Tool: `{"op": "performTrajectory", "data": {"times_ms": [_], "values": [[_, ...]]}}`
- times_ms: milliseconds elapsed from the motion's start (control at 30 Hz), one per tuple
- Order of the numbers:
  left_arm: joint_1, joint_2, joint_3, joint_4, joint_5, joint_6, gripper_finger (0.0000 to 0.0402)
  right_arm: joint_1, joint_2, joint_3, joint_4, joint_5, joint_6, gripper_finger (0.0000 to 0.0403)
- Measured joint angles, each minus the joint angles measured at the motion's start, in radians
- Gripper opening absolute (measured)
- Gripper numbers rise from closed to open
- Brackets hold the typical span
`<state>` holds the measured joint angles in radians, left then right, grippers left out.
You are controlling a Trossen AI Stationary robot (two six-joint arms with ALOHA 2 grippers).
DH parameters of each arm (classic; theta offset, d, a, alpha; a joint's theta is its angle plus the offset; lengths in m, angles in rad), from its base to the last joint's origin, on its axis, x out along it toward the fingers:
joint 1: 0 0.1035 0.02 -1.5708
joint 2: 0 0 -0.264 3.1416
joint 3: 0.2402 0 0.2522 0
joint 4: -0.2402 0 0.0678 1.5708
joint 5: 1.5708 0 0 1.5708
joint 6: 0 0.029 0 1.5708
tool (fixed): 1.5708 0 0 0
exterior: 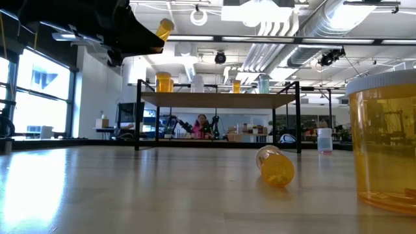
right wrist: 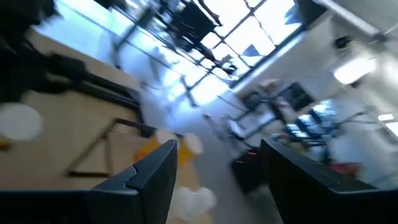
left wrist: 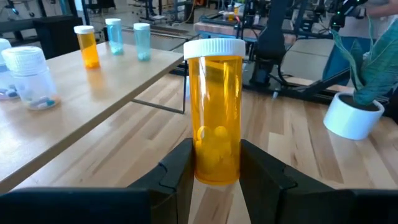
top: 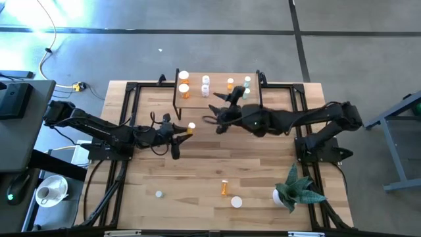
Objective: Pick and place medicine bottles onto shelf by color
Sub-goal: Put the top center small orange pill bottle on the shelf aligned with the other small orange pill bottle
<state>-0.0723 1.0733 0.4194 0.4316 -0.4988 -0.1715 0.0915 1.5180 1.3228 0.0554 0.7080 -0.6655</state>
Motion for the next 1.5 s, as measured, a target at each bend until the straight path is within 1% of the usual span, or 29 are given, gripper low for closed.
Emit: {"op": "performTrajectory", "data": {"times_ms": [100,200,267,333,433,533,667,967,1100,1200,1367,1500], "values": [[0.0,0.001,0.0,0.0,0.001,0.0,0.0101,-0.033,-0.022,0.0,-0.074,-0.195,0.169,0.0222],[-0.001,0.002,0.0,0.008,0.026,0.0,0.0101,-0.067,-0.023,0.0,-0.108,-0.413,0.303,0.0222],[-0.002,0.002,0.0,0.019,0.054,0.003,0.0101,-0.087,-0.016,0.0,-0.113,-0.552,0.364,0.0222],[-0.002,0.002,0.0,0.019,0.083,0.028,0.0101,-0.104,-0.008,0.0,-0.116,-0.661,0.41,0.0222],[-0.016,0.002,0.0,0.022,0.099,0.061,0.0101,-0.12,0.003,0.0,-0.104,-0.771,0.458,0.0222],[-0.036,0.008,0.001,0.051,0.099,0.086,0.0101,-0.126,0.019,0.0,-0.092,-0.845,0.492,0.0222],[-0.056,0.036,0.0,0.096,0.095,0.089,0.0101,-0.117,0.047,0.0,-0.086,-0.896,0.509,0.0222],[-0.062,0.15,0.001,0.266,0.091,0.089,0.0101,-0.089,0.075,0.0,-0.075,-0.9,0.504,0.0222],[-0.061,0.183,0.001,0.33,0.091,0.089,0.0101,-0.089,0.076,0.0,-0.074,-0.902,0.509,0.0222],[-0.061,0.195,0.019,0.321,0.091,0.09,0.0101,-0.089,0.076,0.0,-0.074,-0.902,0.509,0.0222],[-0.061,0.211,0.063,0.319,0.093,0.132,0.0101,-0.089,0.076,0.0,-0.077,-0.901,0.509,0.0222],[-0.061,0.21,0.094,0.268,0.095,0.14,0.0101,-0.089,0.076,0.0,-0.077,-0.901,0.509,0.0222]]}}
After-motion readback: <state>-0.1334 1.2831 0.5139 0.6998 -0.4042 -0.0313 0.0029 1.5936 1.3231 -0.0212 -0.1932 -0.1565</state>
